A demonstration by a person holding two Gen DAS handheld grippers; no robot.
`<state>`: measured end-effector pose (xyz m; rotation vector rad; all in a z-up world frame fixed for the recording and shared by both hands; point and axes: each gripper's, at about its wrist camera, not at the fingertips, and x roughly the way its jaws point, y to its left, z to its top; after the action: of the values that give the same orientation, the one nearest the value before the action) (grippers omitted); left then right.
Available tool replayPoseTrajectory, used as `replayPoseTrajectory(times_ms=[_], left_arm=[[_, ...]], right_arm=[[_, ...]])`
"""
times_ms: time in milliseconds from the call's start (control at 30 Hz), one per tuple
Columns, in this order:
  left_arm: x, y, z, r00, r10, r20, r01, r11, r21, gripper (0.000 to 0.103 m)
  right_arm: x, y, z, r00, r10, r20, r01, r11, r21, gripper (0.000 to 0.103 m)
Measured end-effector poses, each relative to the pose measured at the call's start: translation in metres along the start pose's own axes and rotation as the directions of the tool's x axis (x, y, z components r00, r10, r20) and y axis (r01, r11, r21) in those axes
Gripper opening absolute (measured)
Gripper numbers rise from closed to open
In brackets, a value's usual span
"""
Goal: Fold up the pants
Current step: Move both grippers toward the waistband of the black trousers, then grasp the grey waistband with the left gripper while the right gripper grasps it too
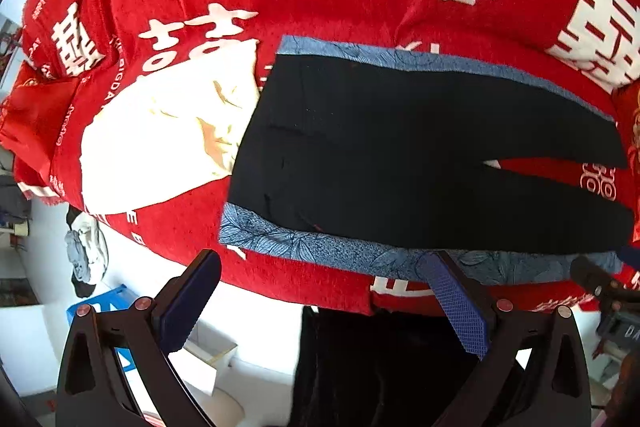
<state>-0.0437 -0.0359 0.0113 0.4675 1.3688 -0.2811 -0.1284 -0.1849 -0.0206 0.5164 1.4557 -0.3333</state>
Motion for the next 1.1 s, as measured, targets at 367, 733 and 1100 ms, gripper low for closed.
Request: replayPoseTrajectory(times_ms=[367, 733, 1100], left_arm=[[0.06, 0.014, -0.001, 0.999, -0.028, -0.028, 0.03, 0.996, 0.085, 0.103], [0.128, 0.057, -0.015, 0.983, -0.183, -0.011, 0.182, 0.983, -0.038, 0.103], [0.205, 0.11, -0.058, 0.899, -0.437, 0.031, 0.429, 0.864, -0.265, 0.103]], right_arm=[[0.039, 0.014, 0.001, 0.998, -0.066, 0.004, 0.065, 0.995, 0.074, 0.103], [0.081, 0.0, -0.026, 0.965, 0.245, 0.095, -0.261, 0.935, 0.241, 0.103], [0.181, -0.026, -0.099, 0.773, 0.615, 0.159, -0.62, 0.678, 0.395, 0.078]])
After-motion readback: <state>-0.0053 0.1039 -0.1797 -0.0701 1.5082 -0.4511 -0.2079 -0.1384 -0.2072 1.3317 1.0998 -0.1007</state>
